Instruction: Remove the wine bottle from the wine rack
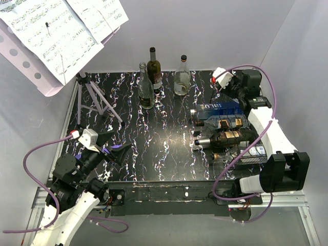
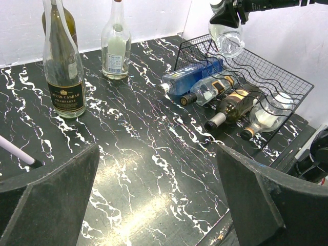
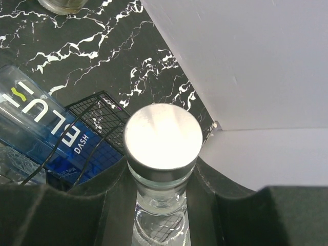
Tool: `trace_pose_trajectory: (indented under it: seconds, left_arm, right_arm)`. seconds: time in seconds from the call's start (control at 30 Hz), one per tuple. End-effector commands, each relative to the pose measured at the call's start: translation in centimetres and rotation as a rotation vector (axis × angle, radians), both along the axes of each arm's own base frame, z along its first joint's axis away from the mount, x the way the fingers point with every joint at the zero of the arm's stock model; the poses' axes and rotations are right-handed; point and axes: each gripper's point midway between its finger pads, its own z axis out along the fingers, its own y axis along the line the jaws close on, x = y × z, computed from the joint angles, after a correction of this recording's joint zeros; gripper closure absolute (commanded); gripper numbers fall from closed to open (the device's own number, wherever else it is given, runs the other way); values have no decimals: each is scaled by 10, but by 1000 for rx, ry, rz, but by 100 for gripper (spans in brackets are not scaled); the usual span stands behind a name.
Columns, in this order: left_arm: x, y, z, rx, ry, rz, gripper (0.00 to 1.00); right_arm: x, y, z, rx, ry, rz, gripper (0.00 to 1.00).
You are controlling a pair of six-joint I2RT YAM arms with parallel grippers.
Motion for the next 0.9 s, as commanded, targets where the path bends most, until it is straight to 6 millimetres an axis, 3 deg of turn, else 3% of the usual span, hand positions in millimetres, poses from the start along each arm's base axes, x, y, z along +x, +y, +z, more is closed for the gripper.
trace_pose_trajectory:
  seconds: [0.0, 0.87]
  left_arm:
    - [1, -1, 5, 8, -11, -2, 2]
    - [2, -2, 3, 14, 0, -7, 2]
  right_arm:
    - [-4, -4, 89, 70, -237, -49, 99]
    - [-23, -20, 163, 401, -280, -269, 99]
